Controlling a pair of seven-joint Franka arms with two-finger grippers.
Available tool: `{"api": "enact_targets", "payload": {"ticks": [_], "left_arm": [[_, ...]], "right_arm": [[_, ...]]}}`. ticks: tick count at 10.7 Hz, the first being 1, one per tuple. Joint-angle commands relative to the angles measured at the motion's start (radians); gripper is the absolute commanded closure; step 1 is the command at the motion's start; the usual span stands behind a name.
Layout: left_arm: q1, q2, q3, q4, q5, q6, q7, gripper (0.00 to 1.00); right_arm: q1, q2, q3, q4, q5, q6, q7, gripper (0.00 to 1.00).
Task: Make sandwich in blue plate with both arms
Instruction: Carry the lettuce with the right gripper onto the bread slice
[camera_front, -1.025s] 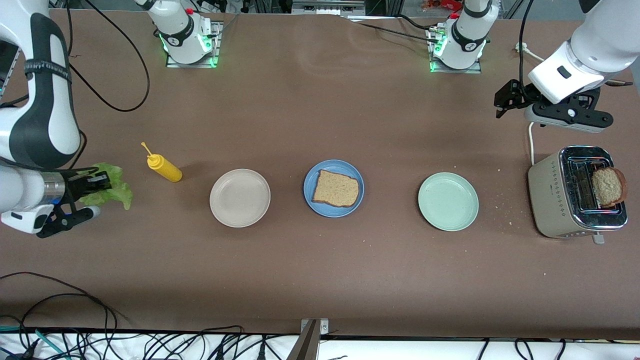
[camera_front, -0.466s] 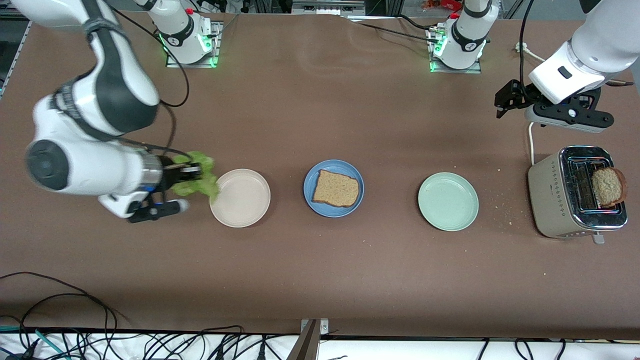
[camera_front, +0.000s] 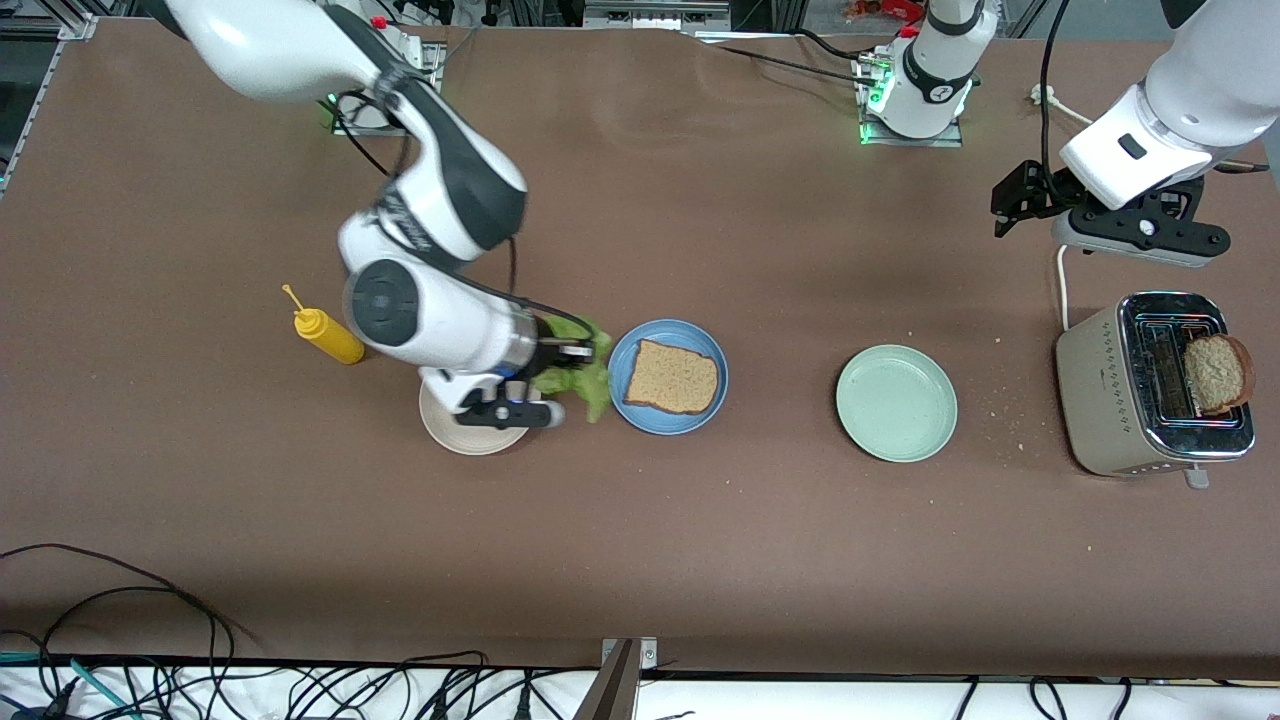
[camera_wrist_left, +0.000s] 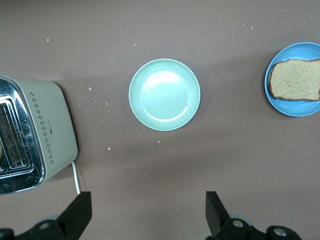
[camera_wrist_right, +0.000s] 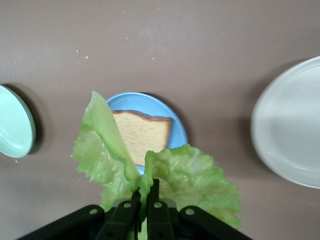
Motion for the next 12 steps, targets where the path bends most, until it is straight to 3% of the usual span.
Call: {"api": "enact_targets", "payload": {"ticks": [1,4,11,12], "left_arm": [[0.012,-0.001,0.001,-0.003,-0.021,-0.006,0.008,0.00],[0.019,-0.001,0.001,-0.003,-0.021,-0.006,0.008,0.00],[0.021,0.002,0.001,-0.003,-0.022,-0.006,0.008,0.00],[0.021,0.002,0.001,-0.003,-0.022,-0.006,0.008,0.00]], "right_arm": [[0.097,0.128,-0.002,0.026,0.015,0.233,0.116,1.00],[0.159,0.216,-0.005,0.026,0.015,0.342,0.184,1.00],[0.203,0.297,-0.007,0.023,0.007,0.415,0.210,1.00],[0.203,0.296,-0.008,0.023,0.006,0.415,0.204,0.83]]}}
